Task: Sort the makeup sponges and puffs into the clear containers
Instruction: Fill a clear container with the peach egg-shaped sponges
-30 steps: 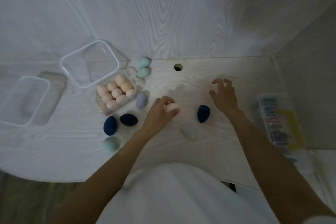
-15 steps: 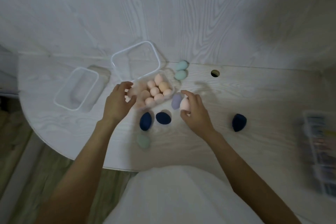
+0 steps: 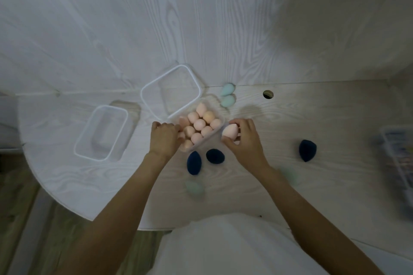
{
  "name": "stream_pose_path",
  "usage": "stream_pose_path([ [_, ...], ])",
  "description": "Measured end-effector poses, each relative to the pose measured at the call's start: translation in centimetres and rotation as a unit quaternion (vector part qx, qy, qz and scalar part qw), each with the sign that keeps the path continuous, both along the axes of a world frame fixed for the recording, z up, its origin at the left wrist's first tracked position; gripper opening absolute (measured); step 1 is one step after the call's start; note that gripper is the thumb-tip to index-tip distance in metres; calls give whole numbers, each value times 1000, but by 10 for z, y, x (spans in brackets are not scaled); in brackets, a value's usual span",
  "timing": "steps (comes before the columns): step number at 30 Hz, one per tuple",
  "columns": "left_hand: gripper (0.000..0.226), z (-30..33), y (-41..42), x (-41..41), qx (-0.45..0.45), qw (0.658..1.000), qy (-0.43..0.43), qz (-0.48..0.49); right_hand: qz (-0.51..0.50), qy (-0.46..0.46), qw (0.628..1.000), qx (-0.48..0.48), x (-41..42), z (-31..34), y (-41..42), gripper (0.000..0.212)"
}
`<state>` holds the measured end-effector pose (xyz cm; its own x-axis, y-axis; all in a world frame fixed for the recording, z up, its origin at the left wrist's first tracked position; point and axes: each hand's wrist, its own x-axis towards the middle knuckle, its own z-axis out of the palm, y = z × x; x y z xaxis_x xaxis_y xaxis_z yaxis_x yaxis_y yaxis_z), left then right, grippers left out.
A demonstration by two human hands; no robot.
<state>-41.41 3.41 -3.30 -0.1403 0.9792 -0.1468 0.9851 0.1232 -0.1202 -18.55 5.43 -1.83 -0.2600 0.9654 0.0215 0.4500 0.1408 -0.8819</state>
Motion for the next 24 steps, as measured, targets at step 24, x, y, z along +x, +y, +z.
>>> stream_pose_path([
  [24, 36, -9, -22, 7, 70, 997, -43, 7, 60, -42, 997, 26, -56, -4, 44, 33],
])
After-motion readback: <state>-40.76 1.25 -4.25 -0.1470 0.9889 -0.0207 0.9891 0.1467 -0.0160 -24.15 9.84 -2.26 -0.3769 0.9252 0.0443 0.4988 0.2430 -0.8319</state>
